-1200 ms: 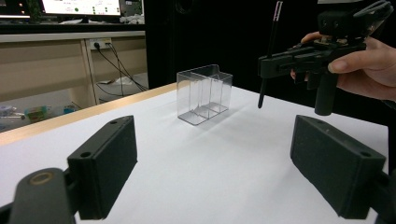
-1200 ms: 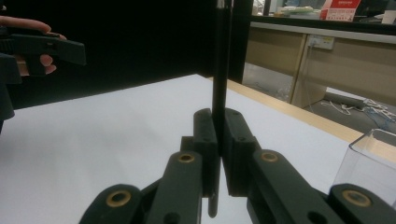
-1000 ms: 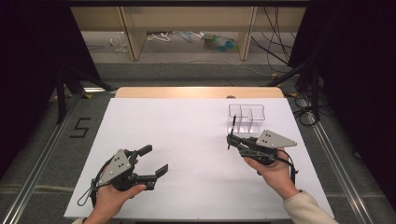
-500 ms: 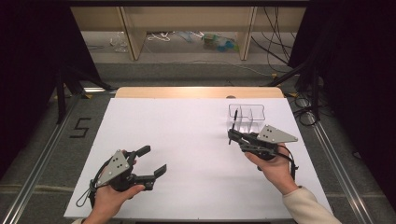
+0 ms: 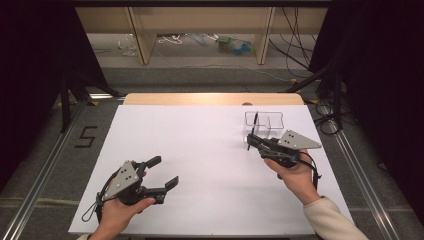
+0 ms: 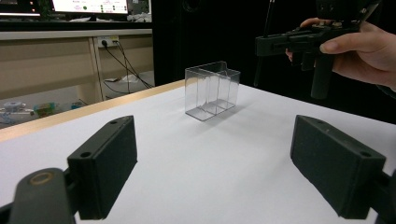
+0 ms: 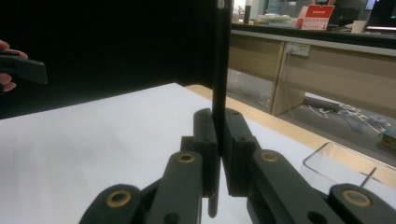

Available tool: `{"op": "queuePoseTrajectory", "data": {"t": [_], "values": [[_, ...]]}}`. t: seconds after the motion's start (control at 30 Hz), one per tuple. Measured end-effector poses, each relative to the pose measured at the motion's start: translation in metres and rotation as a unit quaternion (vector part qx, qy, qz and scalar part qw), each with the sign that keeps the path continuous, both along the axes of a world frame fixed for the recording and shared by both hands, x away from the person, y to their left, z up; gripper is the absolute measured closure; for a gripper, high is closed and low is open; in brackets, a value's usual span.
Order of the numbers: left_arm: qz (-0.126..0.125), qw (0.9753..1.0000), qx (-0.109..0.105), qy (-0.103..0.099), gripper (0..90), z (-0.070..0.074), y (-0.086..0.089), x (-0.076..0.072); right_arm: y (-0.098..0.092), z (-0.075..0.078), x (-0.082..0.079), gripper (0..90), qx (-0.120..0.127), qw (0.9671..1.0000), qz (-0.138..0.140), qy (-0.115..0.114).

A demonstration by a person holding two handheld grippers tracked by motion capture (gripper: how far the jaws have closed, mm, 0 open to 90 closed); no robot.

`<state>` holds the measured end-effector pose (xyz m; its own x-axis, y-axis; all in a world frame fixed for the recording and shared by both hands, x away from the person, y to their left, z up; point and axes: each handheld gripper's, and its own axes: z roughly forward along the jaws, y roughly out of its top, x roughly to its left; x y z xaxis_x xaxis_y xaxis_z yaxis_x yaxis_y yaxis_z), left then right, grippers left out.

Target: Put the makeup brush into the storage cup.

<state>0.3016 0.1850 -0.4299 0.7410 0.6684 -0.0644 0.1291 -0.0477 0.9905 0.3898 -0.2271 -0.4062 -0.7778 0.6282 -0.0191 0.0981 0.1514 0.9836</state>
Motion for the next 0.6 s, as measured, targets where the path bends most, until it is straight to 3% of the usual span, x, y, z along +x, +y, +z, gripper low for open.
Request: {"op": "queuePoseTrajectory", "data": {"t": [0.1, 0.13, 0.2, 0.33, 0.37, 0.4, 0.57, 0.6], "values": [[0.0, 1.0, -0.001, 0.0, 14.9, 0.0, 0.0, 0.0, -0.002, 0.001, 0.001, 85.9, -0.002, 1.0, -0.006, 0.0], [0.0, 1.0, 0.0, 0.0, 14.9, 0.0, 0.0, 0.0, -0.002, 0.001, 0.003, 85.9, 0.0, 0.9999, -0.006, -0.011], [-0.001, 1.0, 0.0, 0.0, 14.9, 0.0, 0.0, 0.0, -0.003, 0.002, 0.003, 85.9, -0.004, 1.0, -0.005, 0.003], [-0.001, 1.0, 0.0, 0.0, 14.9, 0.0, 0.0, 0.0, -0.007, 0.005, 0.007, 85.9, -0.003, 0.9998, -0.014, -0.01], [-0.001, 1.0, 0.0, 0.0, 14.9, 0.0, 0.0, 0.0, -0.007, 0.006, 0.007, 85.9, 0.004, 0.9999, -0.014, -0.002], [-0.001, 1.0, 0.0, 0.0, 14.9, 0.0, 0.0, 0.0, -0.008, 0.007, 0.009, 85.9, 0.004, 0.9997, -0.021, -0.014], [0.0, 1.0, -0.001, 0.001, 14.9, 0.0, 0.0, 0.0, -0.011, 0.01, 0.013, 85.9, 0.005, 0.9993, -0.031, -0.02], [0.0, 1.0, -0.001, 0.001, 14.9, 0.0, 0.0, 0.0, -0.012, 0.011, 0.013, 85.9, 0.002, 0.9996, -0.028, -0.008]]}}
